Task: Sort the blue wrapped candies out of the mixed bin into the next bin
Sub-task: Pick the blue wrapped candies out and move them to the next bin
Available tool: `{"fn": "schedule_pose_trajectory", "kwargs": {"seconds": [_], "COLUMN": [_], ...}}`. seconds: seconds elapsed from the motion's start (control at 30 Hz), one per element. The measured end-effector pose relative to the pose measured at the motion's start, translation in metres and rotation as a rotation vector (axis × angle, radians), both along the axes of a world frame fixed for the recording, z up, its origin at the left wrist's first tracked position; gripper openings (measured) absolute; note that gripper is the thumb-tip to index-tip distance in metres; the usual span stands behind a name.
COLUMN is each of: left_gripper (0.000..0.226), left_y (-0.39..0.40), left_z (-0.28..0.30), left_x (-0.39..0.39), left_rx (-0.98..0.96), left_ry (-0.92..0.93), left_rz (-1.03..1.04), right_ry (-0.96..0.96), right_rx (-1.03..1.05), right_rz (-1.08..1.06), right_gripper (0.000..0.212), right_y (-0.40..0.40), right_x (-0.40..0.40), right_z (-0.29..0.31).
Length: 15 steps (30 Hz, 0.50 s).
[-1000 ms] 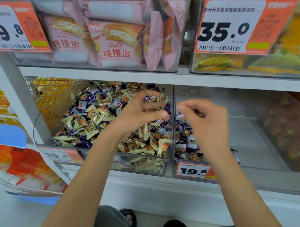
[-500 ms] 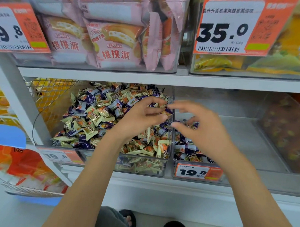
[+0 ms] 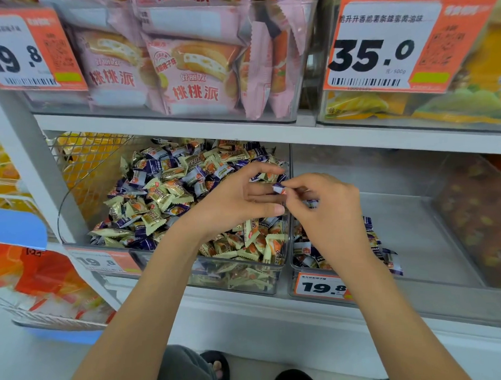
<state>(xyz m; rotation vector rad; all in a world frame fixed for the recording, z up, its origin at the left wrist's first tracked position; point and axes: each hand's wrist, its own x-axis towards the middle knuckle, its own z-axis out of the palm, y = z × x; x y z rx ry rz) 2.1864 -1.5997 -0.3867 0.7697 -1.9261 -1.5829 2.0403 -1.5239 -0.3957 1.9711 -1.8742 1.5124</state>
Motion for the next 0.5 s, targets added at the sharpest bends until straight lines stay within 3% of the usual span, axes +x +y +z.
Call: {"fn": "schedule_pose_trajectory", "kwargs": {"seconds": [0.13, 0.27, 0.37, 0.5], "left_gripper": [0.052, 0.029, 0.032, 0.05], "left_y": [-0.009, -0.018, -0.021, -0.024], "left_z": [-0.005, -0.015, -0.019, -0.027], "left_x": [0.012, 0.016, -0.002, -0.027], "left_rx": [-0.199, -0.524, -0.626, -0.634], "left_ry": [-0.167, -0.403, -0.539, -0.796], "left_rz": [0.166, 0.276, 0.175, 0.018], "right_ry": [-0.206, -0.045, -0.075, -0.136], "right_rx": [-0.055, 0.303, 0.323, 0.313], "right_rz": [-0.123, -0.213, -0.202, -0.17], "right_gripper": [0.011, 0.016, 0.025, 0.021], "right_y": [0.008, 0.013, 0.013, 0.01], "right_x": [-0.016, -0.045, -0.049, -0.048], "right_z": [0.01, 0.004, 0.001, 0.002]}}
